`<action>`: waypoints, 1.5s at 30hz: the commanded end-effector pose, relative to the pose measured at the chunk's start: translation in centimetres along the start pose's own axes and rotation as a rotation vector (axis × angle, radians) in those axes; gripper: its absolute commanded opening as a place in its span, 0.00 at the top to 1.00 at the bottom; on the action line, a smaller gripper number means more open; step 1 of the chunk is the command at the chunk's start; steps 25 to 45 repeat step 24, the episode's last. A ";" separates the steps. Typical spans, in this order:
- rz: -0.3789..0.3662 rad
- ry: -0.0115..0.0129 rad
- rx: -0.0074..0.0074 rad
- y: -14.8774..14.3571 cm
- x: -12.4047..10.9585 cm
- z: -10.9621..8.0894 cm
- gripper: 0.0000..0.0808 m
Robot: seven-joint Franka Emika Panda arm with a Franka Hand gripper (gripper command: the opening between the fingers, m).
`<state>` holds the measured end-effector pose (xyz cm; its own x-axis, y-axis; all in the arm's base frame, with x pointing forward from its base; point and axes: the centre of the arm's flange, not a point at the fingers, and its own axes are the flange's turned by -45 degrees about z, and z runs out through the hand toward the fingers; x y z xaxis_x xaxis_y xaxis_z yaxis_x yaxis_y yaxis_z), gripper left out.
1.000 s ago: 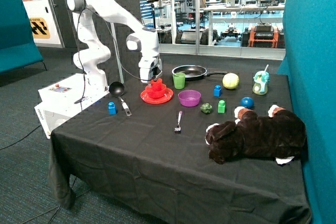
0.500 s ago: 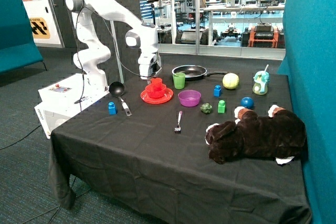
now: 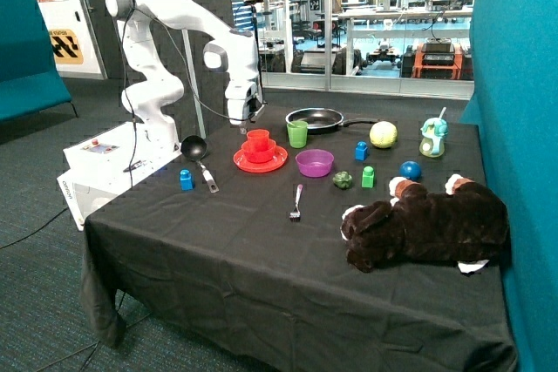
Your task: Place the bowl on the plate and the cup in the bowl matching the color
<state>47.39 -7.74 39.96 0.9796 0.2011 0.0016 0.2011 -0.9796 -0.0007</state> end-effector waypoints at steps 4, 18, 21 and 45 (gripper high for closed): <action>-0.016 -0.0016 -0.0007 1.4 -0.6 -1.1 0.33; -0.059 -0.0016 -0.0006 0.8 1.4 -0.8 0.32; -0.068 -0.0016 -0.0006 0.5 1.8 -0.9 0.33; -0.071 -0.0016 -0.0006 0.3 2.0 -0.9 0.34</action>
